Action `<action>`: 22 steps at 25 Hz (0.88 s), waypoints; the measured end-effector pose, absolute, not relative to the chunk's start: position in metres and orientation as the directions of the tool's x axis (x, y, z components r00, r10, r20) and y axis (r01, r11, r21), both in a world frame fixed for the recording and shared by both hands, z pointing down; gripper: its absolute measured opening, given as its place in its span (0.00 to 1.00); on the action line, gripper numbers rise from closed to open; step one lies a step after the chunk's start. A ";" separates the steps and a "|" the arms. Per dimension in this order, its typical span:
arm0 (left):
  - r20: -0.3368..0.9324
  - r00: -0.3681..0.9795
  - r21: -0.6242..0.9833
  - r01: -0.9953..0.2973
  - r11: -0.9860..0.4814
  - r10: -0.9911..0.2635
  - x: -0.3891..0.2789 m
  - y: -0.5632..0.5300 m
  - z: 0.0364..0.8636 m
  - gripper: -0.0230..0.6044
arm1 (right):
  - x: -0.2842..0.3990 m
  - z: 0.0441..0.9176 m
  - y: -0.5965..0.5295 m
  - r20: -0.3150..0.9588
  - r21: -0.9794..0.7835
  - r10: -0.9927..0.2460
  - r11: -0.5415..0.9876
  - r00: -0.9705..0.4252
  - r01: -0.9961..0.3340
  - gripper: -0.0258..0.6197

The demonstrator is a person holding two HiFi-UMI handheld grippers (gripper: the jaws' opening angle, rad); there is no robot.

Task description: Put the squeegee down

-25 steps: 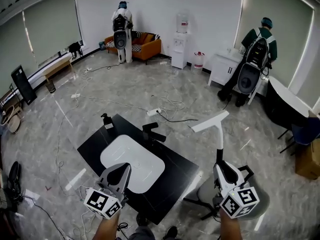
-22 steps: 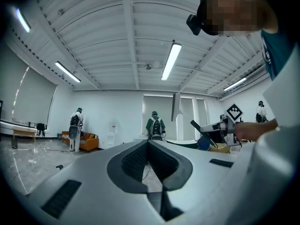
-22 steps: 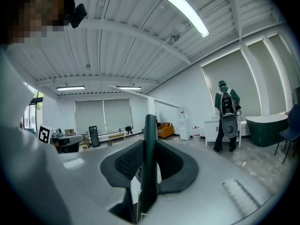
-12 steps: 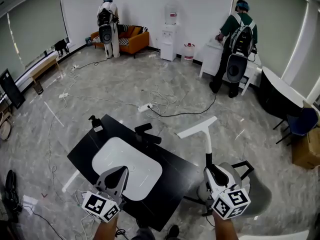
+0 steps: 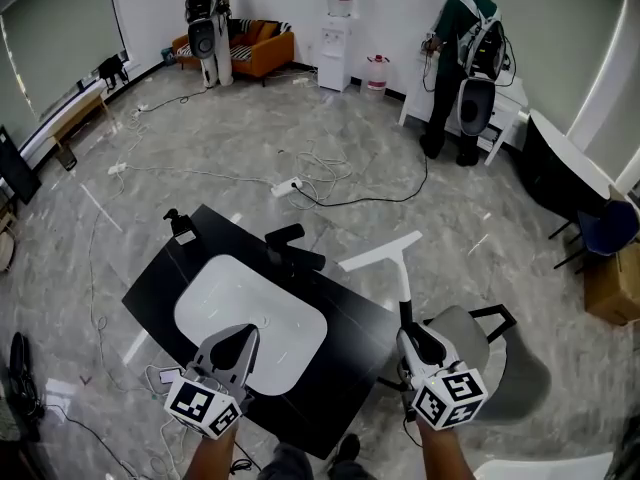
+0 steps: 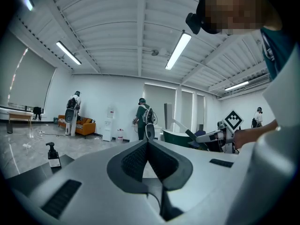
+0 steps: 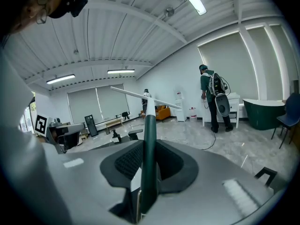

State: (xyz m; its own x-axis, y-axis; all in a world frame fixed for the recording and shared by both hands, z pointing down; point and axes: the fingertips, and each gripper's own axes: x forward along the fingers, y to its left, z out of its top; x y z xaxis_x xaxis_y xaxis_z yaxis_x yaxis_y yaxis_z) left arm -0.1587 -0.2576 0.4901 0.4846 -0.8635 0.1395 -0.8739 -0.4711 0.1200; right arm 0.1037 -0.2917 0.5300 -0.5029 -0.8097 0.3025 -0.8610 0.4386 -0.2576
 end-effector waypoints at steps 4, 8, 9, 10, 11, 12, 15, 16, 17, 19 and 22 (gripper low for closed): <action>0.164 0.486 0.135 -0.873 -0.468 -0.859 -0.165 -0.263 0.513 0.04 | 0.093 0.560 -0.296 0.339 -0.267 -0.795 0.432 -0.504 -0.861 0.18; 0.175 0.485 0.157 -0.873 -0.462 -0.857 -0.171 -0.267 0.533 0.04 | 0.083 0.590 -0.298 0.379 -0.272 -0.775 0.428 -0.505 -0.862 0.18; 0.178 0.485 0.163 -0.872 -0.461 -0.856 -0.173 -0.267 0.538 0.04 | 0.081 0.598 -0.298 0.390 -0.272 -0.771 0.426 -0.504 -0.863 0.18; 0.183 0.485 0.169 -0.872 -0.459 -0.855 -0.174 -0.268 0.543 0.04 | 0.079 0.606 -0.299 0.400 -0.273 -0.766 0.423 -0.502 -0.864 0.18; 0.187 0.486 0.174 -0.872 -0.458 -0.854 -0.176 -0.269 0.549 0.04 | 0.077 0.614 -0.300 0.411 -0.274 -0.762 0.420 -0.500 -0.865 0.18; 0.190 0.487 0.179 -0.871 -0.457 -0.853 -0.177 -0.270 0.554 0.04 | 0.075 0.622 -0.300 0.421 -0.275 -0.758 0.416 -0.497 -0.867 0.18; 0.198 0.489 0.192 -0.869 -0.456 -0.850 -0.183 -0.272 0.570 0.04 | 0.070 0.647 -0.302 0.450 -0.276 -0.748 0.402 -0.487 -0.873 0.18; 0.201 0.489 0.195 -0.869 -0.454 -0.849 -0.184 -0.273 0.574 0.04 | 0.069 0.654 -0.302 0.459 -0.276 -0.745 0.398 -0.484 -0.875 0.18; 0.203 0.488 0.199 -0.870 -0.452 -0.849 -0.186 -0.275 0.577 0.04 | 0.069 0.661 -0.303 0.468 -0.276 -0.741 0.395 -0.481 -0.876 0.18; 0.207 0.486 0.207 -0.870 -0.447 -0.849 -0.188 -0.278 0.583 0.04 | 0.068 0.672 -0.305 0.484 -0.277 -0.734 0.389 -0.477 -0.879 0.18; 0.213 0.485 0.219 -0.870 -0.442 -0.848 -0.191 -0.281 0.594 0.04 | 0.066 0.690 -0.306 0.506 -0.275 -0.724 0.380 -0.469 -0.883 0.18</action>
State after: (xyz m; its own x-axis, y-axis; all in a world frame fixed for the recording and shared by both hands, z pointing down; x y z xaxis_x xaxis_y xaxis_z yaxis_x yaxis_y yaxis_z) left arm -0.1913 -0.2808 0.5938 0.4852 -0.8481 0.2128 -0.8696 -0.4424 0.2195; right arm 0.0657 -0.3065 0.6904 -0.4686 -0.7244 0.5057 -0.8834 0.3798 -0.2745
